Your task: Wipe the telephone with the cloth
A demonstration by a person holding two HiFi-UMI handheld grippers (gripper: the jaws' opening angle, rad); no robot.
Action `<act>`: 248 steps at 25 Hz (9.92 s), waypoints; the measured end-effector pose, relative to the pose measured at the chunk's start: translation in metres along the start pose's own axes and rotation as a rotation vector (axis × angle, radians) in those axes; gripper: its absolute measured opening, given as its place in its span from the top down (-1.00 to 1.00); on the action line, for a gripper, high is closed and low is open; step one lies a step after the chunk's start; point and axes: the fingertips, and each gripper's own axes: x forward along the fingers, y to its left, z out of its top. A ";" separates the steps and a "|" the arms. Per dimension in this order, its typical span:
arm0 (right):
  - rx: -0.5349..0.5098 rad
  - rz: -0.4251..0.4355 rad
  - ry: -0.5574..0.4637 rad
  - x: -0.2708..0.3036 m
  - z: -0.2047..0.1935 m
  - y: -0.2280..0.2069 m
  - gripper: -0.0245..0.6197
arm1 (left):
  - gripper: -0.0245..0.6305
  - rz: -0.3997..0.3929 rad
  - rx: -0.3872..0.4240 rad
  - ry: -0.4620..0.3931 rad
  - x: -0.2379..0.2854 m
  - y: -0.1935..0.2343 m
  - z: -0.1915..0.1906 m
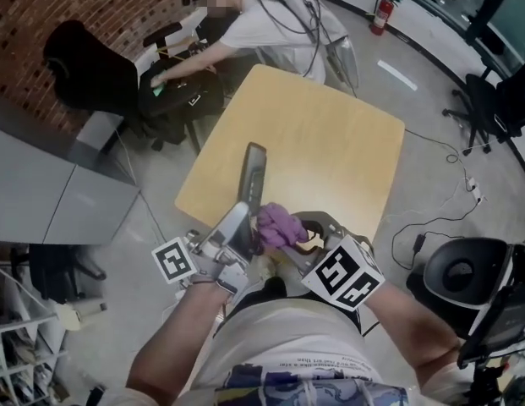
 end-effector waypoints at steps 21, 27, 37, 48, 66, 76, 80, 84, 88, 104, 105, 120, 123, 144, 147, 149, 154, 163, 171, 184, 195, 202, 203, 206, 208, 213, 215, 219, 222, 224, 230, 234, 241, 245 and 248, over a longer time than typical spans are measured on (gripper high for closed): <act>-0.009 -0.137 0.012 0.008 0.020 -0.041 0.54 | 0.15 -0.075 -0.048 0.050 0.004 -0.010 -0.010; -0.067 -0.120 0.042 0.009 0.019 -0.023 0.54 | 0.15 -0.068 -0.059 0.050 0.003 -0.005 -0.006; -0.155 -0.003 0.078 0.014 0.012 0.023 0.54 | 0.15 -0.054 -0.048 -0.002 -0.002 -0.003 0.013; -0.099 -0.136 0.060 -0.016 0.004 -0.052 0.54 | 0.15 -0.122 -0.066 -0.003 0.022 -0.011 -0.019; -0.308 -0.022 0.121 -0.018 -0.024 -0.013 0.54 | 0.15 -0.095 -0.040 -0.090 0.030 -0.010 -0.030; -0.325 0.040 0.089 -0.048 -0.030 -0.004 0.54 | 0.15 -0.079 -0.020 -0.128 0.037 -0.015 -0.029; -0.345 -0.025 0.008 -0.067 -0.004 -0.013 0.54 | 0.15 -0.065 -0.012 -0.139 0.036 -0.012 -0.036; -0.407 -0.025 -0.044 -0.079 0.016 0.001 0.54 | 0.15 -0.043 -0.006 -0.151 0.033 -0.009 -0.043; -0.475 0.006 -0.034 -0.077 0.012 0.018 0.54 | 0.15 -0.037 0.005 -0.165 0.032 -0.010 -0.047; -0.519 0.085 0.067 -0.056 -0.045 0.033 0.54 | 0.15 -0.084 0.006 -0.239 0.012 -0.031 -0.052; -0.517 0.087 0.079 -0.054 -0.049 0.031 0.55 | 0.15 -0.086 0.006 -0.242 0.010 -0.032 -0.052; -0.243 -0.016 0.209 -0.036 -0.105 -0.028 0.54 | 0.15 0.158 0.249 -0.147 -0.004 0.003 -0.013; -0.204 -0.038 0.204 -0.036 -0.104 -0.032 0.54 | 0.15 0.299 0.331 -0.120 -0.012 0.033 0.001; -0.010 -0.149 0.233 -0.046 -0.100 -0.054 0.54 | 0.15 0.889 0.822 0.259 -0.013 0.204 0.036; -0.002 -0.150 0.244 -0.047 -0.102 -0.056 0.55 | 0.15 0.928 0.849 0.295 -0.016 0.218 0.036; -0.002 -0.148 0.251 -0.047 -0.101 -0.057 0.54 | 0.15 0.955 0.875 0.321 -0.018 0.226 0.037; 0.002 -0.140 0.259 -0.047 -0.102 -0.058 0.54 | 0.15 0.992 0.946 0.384 -0.016 0.238 0.035; 0.005 -0.152 0.255 -0.047 -0.100 -0.064 0.54 | 0.14 1.062 1.029 0.461 -0.022 0.255 0.030; -0.002 -0.143 0.268 -0.049 -0.105 -0.060 0.54 | 0.08 1.050 1.026 0.486 -0.021 0.260 0.027; -0.006 -0.132 0.260 -0.037 -0.094 -0.047 0.54 | -0.15 0.898 1.079 0.469 -0.017 0.204 0.014; 0.055 -0.135 0.235 -0.009 -0.087 0.008 0.54 | 0.31 0.620 1.106 0.475 -0.067 0.108 -0.011; -0.009 -0.083 0.187 -0.014 -0.082 0.047 0.54 | 0.92 0.551 1.142 0.454 -0.085 0.065 -0.048; -0.022 -0.076 0.174 -0.020 -0.080 0.054 0.54 | 0.92 0.551 1.135 0.453 -0.090 0.058 -0.059; -0.051 -0.055 0.140 -0.042 -0.082 0.075 0.54 | 0.92 0.558 1.109 0.438 -0.103 0.036 -0.097; -0.058 -0.048 0.122 -0.060 -0.090 0.084 0.54 | 0.92 0.556 1.088 0.430 -0.105 0.022 -0.126; -0.080 -0.003 0.087 -0.094 -0.113 0.118 0.54 | 0.92 0.582 1.057 0.421 -0.125 -0.004 -0.195; -0.089 0.021 0.078 -0.103 -0.116 0.134 0.54 | 0.92 0.593 1.039 0.412 -0.138 -0.014 -0.215; -0.102 0.035 0.055 -0.115 -0.115 0.155 0.54 | 0.92 0.576 1.041 0.450 -0.153 -0.028 -0.244; -0.107 0.023 0.046 -0.120 -0.112 0.162 0.54 | 0.92 0.546 1.051 0.478 -0.156 -0.033 -0.250; -0.118 0.012 0.046 -0.121 -0.112 0.164 0.54 | 0.92 0.514 1.067 0.507 -0.155 -0.034 -0.252; -0.135 -0.036 0.069 -0.107 -0.098 0.170 0.54 | 0.92 0.410 1.075 0.545 -0.156 -0.045 -0.236; -0.123 -0.053 0.067 -0.093 -0.081 0.192 0.54 | 0.92 0.377 1.058 0.548 -0.176 -0.056 -0.223; -0.100 -0.066 0.089 -0.060 -0.062 0.236 0.54 | 0.92 0.336 1.047 0.578 -0.225 -0.061 -0.195; -0.090 -0.081 0.084 -0.046 -0.053 0.261 0.55 | 0.92 0.326 1.042 0.594 -0.250 -0.064 -0.188; -0.063 -0.112 0.085 -0.032 -0.039 0.271 0.55 | 0.92 0.300 1.033 0.623 -0.268 -0.064 -0.174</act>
